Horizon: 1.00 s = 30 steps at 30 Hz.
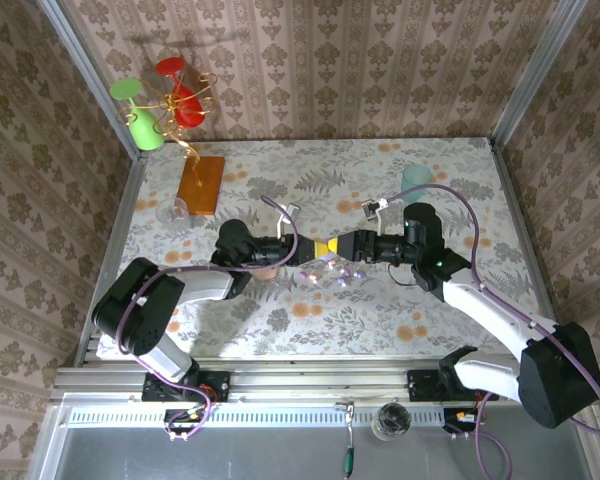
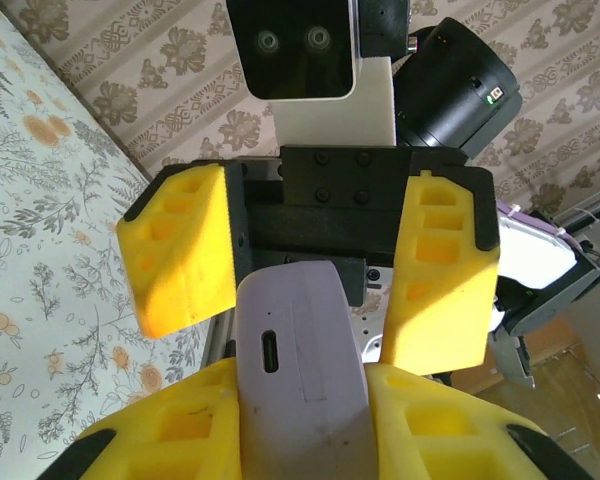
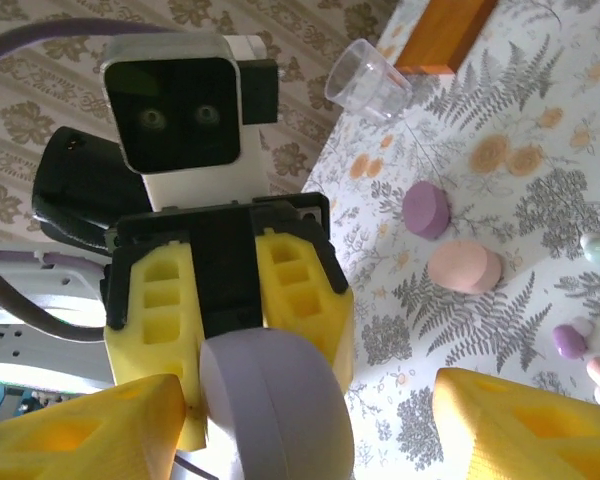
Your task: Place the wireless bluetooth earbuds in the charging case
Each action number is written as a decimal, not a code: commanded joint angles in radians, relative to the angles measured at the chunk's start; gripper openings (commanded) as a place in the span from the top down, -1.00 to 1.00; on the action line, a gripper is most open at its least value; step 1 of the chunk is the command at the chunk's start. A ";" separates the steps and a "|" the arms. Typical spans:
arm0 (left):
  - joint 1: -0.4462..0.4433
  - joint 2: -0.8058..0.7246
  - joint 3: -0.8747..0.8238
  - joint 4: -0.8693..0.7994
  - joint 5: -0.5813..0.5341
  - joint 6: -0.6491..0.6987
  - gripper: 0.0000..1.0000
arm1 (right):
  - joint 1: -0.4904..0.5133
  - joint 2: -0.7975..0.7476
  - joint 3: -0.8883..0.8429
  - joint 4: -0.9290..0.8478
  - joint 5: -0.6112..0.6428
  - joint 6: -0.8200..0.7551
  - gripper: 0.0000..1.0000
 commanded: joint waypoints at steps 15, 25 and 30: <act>0.020 -0.015 -0.021 0.035 -0.018 0.026 0.80 | 0.002 0.004 -0.032 0.140 -0.037 0.086 0.35; 0.025 -0.071 -0.072 0.035 -0.096 0.143 0.15 | 0.001 0.004 0.004 0.173 0.006 0.219 0.61; 0.011 -0.181 -0.124 0.033 -0.207 0.448 -0.77 | -0.008 0.024 0.064 0.087 0.041 0.321 0.65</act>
